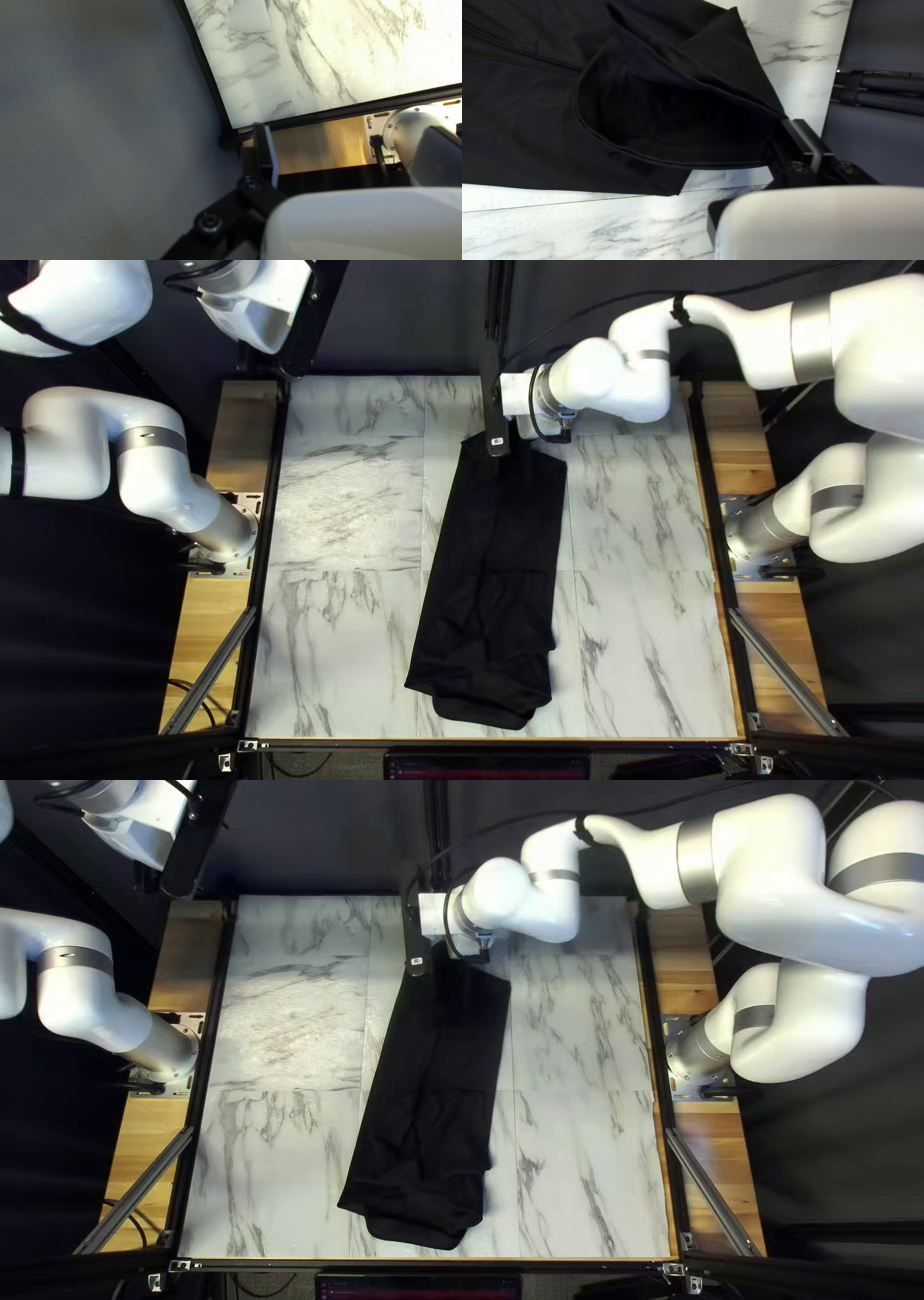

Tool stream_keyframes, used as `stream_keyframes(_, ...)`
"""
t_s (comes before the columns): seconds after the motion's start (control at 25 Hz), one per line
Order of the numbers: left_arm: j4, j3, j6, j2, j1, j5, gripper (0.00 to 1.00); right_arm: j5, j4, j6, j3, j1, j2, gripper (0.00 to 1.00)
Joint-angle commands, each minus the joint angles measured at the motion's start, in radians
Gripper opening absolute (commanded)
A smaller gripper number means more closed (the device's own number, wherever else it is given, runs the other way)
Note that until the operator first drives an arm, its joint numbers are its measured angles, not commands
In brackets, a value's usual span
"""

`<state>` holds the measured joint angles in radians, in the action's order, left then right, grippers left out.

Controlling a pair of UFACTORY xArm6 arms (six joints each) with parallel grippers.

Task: Fold t-shirt

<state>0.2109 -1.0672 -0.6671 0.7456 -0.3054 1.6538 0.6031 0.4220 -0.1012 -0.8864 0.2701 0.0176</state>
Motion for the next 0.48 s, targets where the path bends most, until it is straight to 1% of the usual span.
stream_keyframes(0.04,0.000,0.000,0.000,0.000,0.000,0.000,1.00,-0.024,-0.028,-0.041,-0.006,0.028,-0.009,0.00)
stream_keyframes(0.12,0.000,0.000,0.000,0.000,0.000,0.000,1.00,-0.036,-0.049,-0.067,-0.012,0.044,-0.014,0.00)
stream_keyframes(0.24,0.000,0.000,0.000,0.000,0.000,0.000,1.00,-0.047,-0.059,-0.073,-0.013,0.047,-0.018,0.00)
stream_keyframes(0.48,0.000,0.000,0.000,0.000,0.000,0.000,1.00,-0.075,-0.008,0.009,0.010,-0.010,-0.028,0.00)
